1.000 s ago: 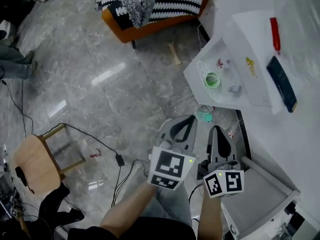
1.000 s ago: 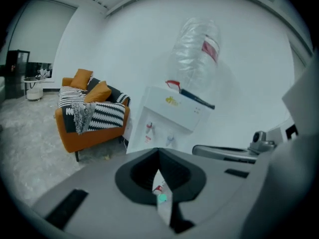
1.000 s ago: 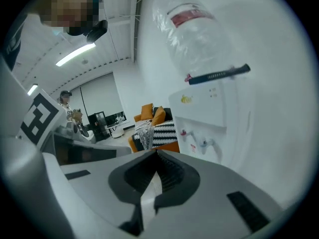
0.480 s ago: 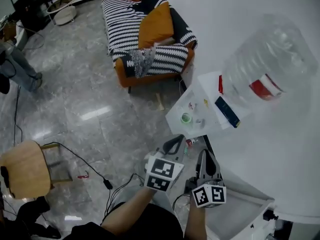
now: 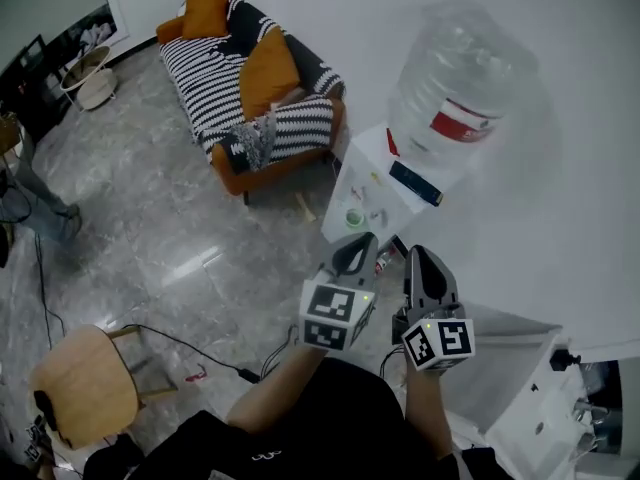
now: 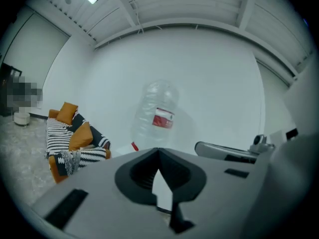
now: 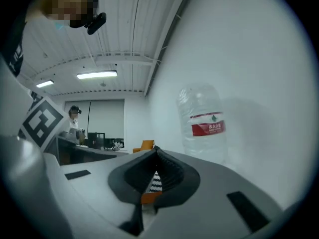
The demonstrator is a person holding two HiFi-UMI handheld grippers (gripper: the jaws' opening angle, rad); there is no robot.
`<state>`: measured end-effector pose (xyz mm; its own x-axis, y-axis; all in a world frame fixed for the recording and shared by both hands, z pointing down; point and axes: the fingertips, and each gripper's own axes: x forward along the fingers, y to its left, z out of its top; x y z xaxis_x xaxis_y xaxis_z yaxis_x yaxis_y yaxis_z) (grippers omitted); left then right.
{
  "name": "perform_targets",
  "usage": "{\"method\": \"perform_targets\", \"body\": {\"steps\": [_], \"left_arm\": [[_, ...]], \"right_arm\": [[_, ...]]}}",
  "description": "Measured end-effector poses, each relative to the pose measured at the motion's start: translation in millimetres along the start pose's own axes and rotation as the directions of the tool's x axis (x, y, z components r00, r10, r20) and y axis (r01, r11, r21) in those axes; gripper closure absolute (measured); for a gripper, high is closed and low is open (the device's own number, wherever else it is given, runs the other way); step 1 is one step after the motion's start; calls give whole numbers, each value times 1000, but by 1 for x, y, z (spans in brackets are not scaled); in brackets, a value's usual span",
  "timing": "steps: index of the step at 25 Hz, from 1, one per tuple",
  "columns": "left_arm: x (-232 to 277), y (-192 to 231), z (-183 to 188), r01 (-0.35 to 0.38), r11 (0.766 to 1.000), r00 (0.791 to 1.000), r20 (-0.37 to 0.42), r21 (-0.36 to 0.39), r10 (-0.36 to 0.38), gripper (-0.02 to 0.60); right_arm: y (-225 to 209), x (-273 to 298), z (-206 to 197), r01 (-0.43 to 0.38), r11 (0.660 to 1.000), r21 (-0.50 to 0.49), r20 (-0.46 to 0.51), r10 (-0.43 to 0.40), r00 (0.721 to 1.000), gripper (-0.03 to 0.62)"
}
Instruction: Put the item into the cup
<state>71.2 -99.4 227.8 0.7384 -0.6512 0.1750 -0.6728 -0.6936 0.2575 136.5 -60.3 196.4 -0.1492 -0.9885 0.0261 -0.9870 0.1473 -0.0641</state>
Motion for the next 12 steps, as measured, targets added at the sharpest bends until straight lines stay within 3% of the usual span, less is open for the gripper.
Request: {"method": "perform_targets", "body": {"steps": [12], "left_arm": [[-29, -9, 23, -2, 996, 998, 60, 91, -3, 568]], "right_arm": [[20, -16, 13, -21, 998, -58, -10, 20, 1000, 585]]}}
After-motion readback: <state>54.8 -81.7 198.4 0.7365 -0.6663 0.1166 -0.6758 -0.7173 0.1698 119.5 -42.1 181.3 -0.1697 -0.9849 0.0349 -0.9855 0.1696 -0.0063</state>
